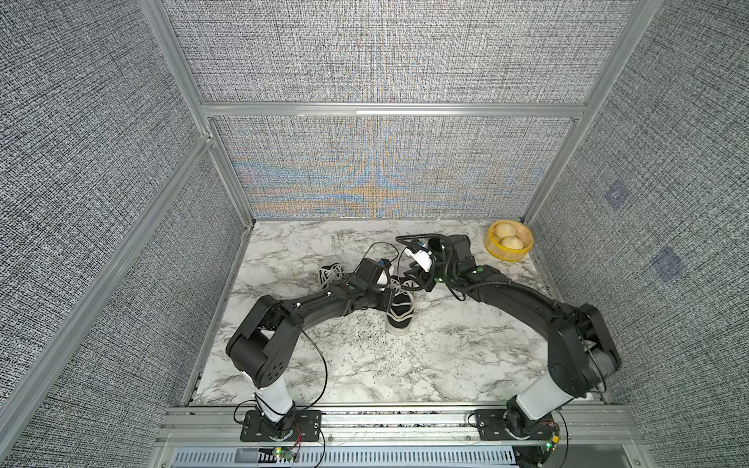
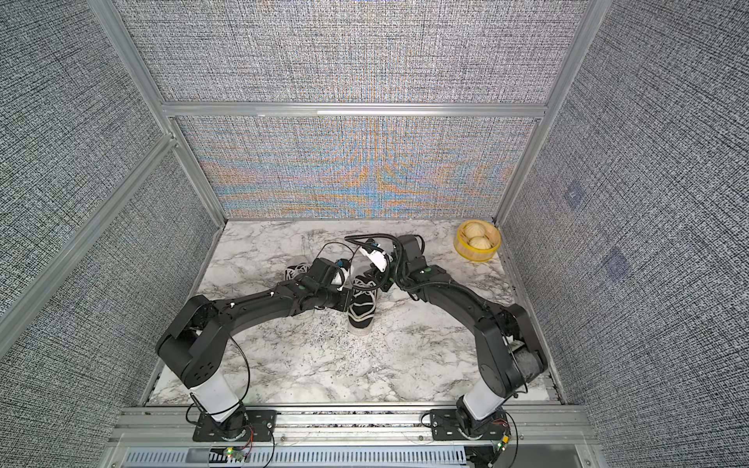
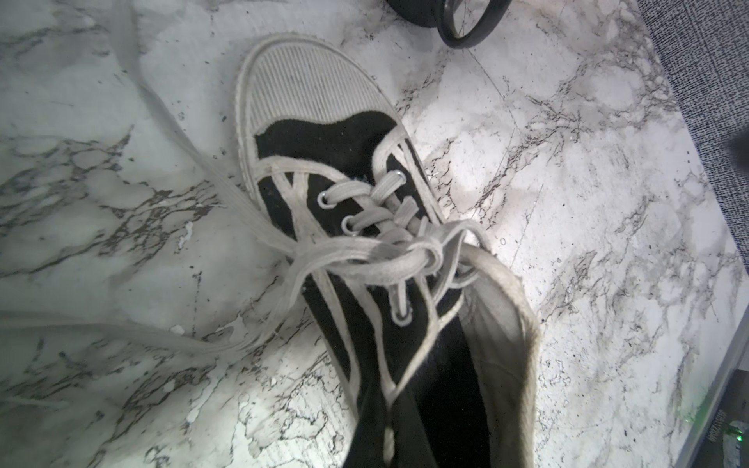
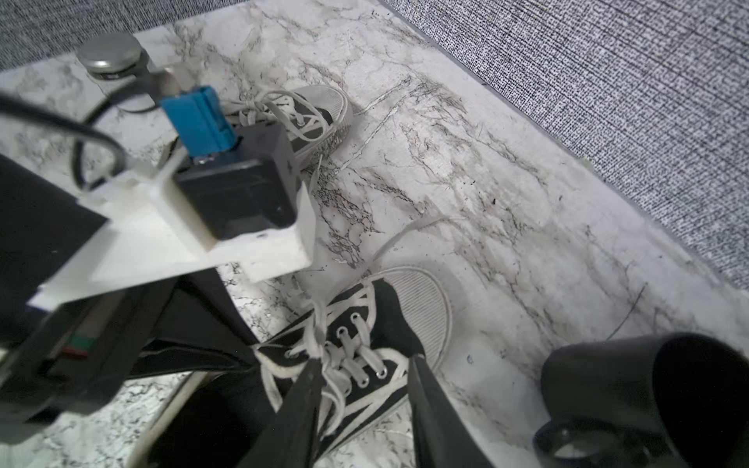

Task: Remove the insole from the shoe
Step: Untie the shoelace on the shoe.

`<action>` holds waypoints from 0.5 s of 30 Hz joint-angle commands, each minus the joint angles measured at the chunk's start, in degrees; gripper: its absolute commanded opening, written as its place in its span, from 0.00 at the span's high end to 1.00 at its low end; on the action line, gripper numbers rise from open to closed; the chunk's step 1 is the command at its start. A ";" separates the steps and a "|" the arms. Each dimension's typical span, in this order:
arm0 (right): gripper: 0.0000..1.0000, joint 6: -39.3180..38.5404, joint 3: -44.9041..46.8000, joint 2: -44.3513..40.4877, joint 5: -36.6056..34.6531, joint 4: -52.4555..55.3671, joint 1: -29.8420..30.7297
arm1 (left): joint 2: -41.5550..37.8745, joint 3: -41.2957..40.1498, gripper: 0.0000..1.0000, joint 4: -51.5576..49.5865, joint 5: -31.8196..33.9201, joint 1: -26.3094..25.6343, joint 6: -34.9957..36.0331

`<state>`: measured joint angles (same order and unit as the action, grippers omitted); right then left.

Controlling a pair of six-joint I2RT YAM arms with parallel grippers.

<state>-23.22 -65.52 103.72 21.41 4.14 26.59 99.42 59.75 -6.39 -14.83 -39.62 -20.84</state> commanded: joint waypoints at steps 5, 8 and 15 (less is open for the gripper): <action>0.62 -10.25 -0.40 3.56 1.96 4.29 0.00 | -1.07 -0.96 1.00 2.38 -0.72 -0.02 0.23; 0.62 -10.79 -1.15 4.78 1.69 5.30 0.23 | -1.05 -0.97 1.00 2.78 -0.89 -0.07 0.06; 0.61 -12.05 -2.95 6.48 1.19 7.26 0.55 | -0.61 -0.64 1.00 3.56 -1.19 -0.02 -0.23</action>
<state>-32.93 -67.88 109.80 21.80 10.59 26.87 98.80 58.72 -5.15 -15.14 -39.62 -21.10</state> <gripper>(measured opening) 0.385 0.059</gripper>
